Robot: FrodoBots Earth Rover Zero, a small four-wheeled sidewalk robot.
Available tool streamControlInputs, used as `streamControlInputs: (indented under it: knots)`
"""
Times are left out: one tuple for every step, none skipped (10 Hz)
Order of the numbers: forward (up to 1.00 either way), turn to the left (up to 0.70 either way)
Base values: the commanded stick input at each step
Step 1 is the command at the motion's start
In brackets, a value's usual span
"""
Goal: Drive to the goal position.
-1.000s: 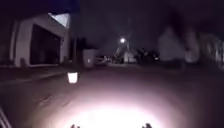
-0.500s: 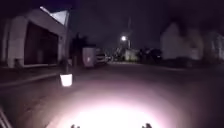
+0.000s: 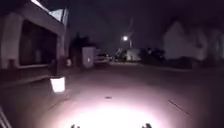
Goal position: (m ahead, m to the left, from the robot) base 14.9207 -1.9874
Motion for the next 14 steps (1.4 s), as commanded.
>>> streamControlInputs:
  knots:
    - [1.00, 0.00]
    - [1.00, 0.00]
    - [1.00, 0.00]
    - [1.00, 0.00]
    - [1.00, 0.00]
    - [1.00, 0.00]
    - [1.00, -0.40]
    - [1.00, -0.40]
    - [1.00, -0.35]
    - [1.00, -0.08]
    - [1.00, 0.00]
    - [1.00, 0.00]
    - [1.00, 0.00]
    - [1.00, 0.00]
